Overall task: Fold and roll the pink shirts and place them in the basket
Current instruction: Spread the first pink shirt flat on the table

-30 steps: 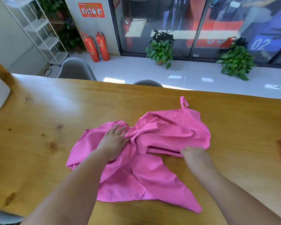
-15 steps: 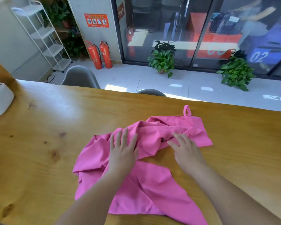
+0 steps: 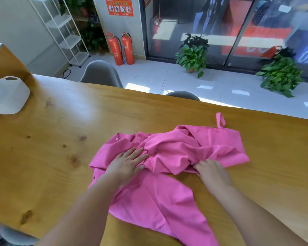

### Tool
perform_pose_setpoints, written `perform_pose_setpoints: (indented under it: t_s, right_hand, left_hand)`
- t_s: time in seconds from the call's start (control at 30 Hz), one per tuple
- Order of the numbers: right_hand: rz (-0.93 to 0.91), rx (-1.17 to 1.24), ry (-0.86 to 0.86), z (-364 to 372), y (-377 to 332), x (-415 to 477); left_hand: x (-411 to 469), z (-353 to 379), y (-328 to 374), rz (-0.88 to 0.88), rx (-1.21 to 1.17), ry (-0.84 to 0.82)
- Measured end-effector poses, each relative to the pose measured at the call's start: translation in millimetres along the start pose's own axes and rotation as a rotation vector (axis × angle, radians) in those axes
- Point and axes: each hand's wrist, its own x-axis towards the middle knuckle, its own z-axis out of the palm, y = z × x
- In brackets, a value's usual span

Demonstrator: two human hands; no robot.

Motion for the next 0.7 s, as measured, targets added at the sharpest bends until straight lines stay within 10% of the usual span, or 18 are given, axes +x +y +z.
perform_pose_setpoints:
  t_s: [0.47,0.7]
  right_hand:
    - [0.28,0.157,0.361,-74.5,60.2,11.4]
    - [0.298,0.09,0.101,-54.2,34.2,0.9]
  left_hand:
    - [62.1,-128.7,-67.9,-0.483,0.261,0.129]
    - [21.2,-45.6,49.3,-0.159,0.074,0.481]
